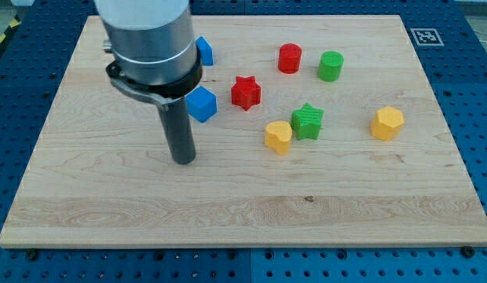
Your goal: Move the blue cube to the bottom right of the blue triangle
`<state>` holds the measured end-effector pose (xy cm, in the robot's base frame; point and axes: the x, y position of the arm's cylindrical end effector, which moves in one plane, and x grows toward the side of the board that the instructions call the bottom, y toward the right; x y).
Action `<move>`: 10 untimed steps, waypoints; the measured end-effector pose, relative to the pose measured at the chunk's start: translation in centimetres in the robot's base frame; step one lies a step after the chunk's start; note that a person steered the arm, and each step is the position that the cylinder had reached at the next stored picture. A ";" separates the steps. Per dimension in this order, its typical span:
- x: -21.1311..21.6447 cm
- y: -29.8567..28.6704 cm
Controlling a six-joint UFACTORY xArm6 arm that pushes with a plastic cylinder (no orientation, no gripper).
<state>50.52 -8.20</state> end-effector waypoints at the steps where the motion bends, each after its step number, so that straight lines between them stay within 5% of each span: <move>1: -2.2 1.6; 10: -9.9 0.5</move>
<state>40.59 -7.73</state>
